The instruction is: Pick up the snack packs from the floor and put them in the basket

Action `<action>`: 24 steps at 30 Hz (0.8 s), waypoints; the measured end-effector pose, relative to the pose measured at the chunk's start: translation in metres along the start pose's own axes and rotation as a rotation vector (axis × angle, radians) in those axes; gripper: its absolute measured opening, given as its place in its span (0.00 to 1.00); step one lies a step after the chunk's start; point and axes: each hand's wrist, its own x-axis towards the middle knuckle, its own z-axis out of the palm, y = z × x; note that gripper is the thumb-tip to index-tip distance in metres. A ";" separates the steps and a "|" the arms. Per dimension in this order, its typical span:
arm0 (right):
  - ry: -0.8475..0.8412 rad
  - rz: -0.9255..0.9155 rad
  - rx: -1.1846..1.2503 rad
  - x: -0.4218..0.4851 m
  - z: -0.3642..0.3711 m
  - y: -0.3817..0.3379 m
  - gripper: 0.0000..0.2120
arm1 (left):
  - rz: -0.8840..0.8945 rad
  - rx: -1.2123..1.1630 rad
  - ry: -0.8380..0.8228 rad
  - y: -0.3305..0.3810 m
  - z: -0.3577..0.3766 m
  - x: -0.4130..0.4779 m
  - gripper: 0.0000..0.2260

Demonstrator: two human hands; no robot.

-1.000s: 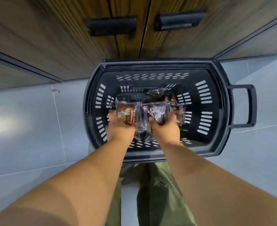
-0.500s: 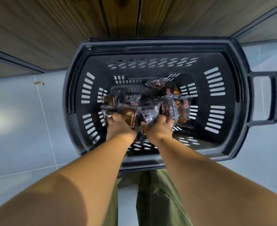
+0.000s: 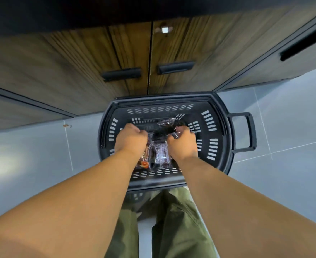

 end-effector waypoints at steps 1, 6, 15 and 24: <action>-0.001 -0.004 -0.001 -0.012 -0.008 -0.007 0.21 | 0.030 0.005 -0.002 0.007 -0.011 -0.013 0.09; -0.008 -0.061 -0.026 -0.086 -0.052 -0.038 0.17 | 0.048 0.054 0.090 0.038 -0.064 -0.097 0.07; 0.006 -0.331 -0.085 -0.198 -0.130 -0.063 0.19 | 0.153 -0.080 0.237 0.056 -0.140 -0.216 0.04; -0.063 -0.450 -0.041 -0.252 -0.162 -0.073 0.22 | 0.032 -0.222 0.381 0.036 -0.154 -0.295 0.04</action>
